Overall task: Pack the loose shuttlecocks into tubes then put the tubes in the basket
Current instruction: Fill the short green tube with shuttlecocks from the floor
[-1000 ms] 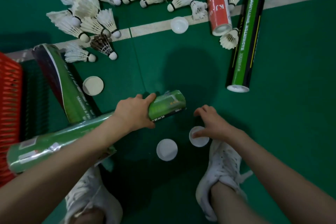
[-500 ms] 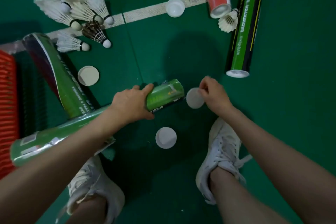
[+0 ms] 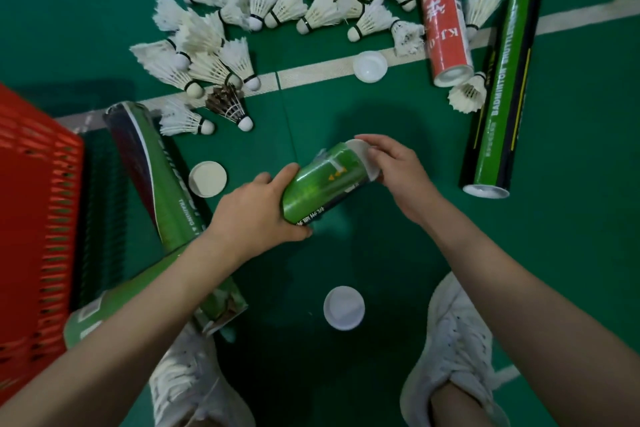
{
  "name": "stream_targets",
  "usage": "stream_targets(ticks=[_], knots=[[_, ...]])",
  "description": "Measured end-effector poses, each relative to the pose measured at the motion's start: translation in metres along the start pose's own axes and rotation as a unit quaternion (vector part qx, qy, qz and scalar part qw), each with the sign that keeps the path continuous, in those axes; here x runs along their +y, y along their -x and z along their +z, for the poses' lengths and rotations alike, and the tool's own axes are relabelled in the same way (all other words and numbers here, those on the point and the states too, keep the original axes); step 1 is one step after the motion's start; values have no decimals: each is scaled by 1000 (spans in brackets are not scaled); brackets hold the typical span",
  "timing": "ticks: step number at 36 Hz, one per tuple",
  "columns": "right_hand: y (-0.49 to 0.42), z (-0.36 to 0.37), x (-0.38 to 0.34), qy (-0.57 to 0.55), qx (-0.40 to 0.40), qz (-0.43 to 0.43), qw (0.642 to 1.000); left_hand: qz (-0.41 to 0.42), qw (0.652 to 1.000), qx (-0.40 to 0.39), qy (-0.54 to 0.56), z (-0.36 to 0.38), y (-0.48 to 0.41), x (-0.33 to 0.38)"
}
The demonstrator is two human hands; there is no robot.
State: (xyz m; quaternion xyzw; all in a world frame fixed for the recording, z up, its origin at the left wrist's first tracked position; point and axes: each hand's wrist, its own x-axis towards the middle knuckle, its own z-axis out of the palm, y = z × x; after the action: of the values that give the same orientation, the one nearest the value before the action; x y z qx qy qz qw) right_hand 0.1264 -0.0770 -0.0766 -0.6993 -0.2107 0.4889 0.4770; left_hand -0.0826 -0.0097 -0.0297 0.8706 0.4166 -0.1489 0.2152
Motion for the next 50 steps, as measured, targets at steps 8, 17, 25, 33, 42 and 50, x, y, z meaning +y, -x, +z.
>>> stream_targets(ticks=[8, 17, 25, 33, 42, 50], knots=[[2, 28, -25, -26, -64, 7, 998, 8, 999, 28, 27, -8, 0, -7], [5, 33, -32, -140, -120, 22, 983, 20, 998, 47, 36, -12, 5, -9], [14, 30, -35, -75, -151, -38, 985, 16, 997, 58, 43, -16, 5, -8], [17, 26, -38, -94, -134, -24, 986, 33, 995, 91, 22, -21, 5, -4], [15, 25, -43, -6, -159, -39, 986, 36, 993, 111, -18, -29, 3, -5], [6, 26, -50, 53, -154, 19, 986, 23, 993, 111, -35, -29, 1, 0]])
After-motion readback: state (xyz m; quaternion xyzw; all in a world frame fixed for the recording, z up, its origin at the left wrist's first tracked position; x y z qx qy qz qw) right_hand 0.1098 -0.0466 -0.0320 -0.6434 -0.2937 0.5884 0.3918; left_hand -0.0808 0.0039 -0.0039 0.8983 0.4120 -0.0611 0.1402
